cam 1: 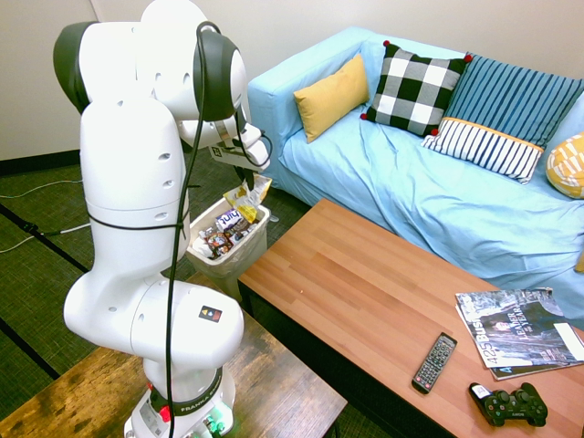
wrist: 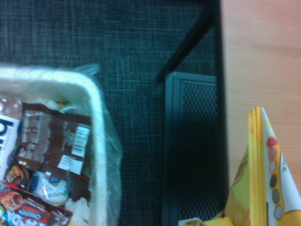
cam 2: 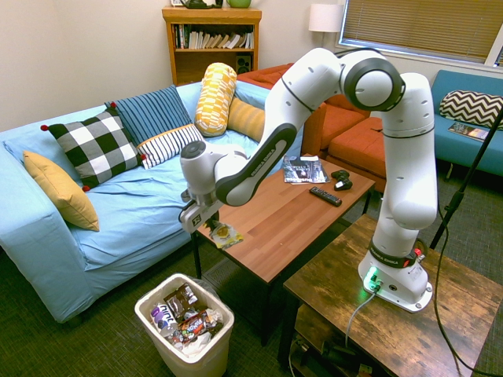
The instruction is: Throw the chip bag in the trash bin
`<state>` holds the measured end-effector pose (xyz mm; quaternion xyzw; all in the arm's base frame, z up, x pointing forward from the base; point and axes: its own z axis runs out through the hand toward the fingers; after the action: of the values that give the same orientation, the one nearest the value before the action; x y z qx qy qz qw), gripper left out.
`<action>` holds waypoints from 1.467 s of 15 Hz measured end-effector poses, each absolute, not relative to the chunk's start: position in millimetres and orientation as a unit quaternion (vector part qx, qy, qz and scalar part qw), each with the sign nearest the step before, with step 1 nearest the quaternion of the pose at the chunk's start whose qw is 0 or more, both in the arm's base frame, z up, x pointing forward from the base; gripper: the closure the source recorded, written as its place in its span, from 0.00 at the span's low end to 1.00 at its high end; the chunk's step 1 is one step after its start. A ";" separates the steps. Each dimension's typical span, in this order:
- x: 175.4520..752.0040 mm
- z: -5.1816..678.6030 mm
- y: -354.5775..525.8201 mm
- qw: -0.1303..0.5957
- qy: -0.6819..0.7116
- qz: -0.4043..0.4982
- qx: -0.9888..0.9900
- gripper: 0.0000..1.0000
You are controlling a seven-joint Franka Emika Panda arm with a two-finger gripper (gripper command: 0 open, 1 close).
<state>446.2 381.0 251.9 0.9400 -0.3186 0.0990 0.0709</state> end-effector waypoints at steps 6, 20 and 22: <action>431.4 182.7 483.7 0.074 -0.262 0.100 0.957 0.00; 439.1 145.7 505.5 0.080 -0.266 0.117 0.954 0.00; 437.8 146.8 508.8 0.078 -0.268 0.118 0.953 0.00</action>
<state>437.8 508.8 146.8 0.9531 -0.2677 0.1175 0.0784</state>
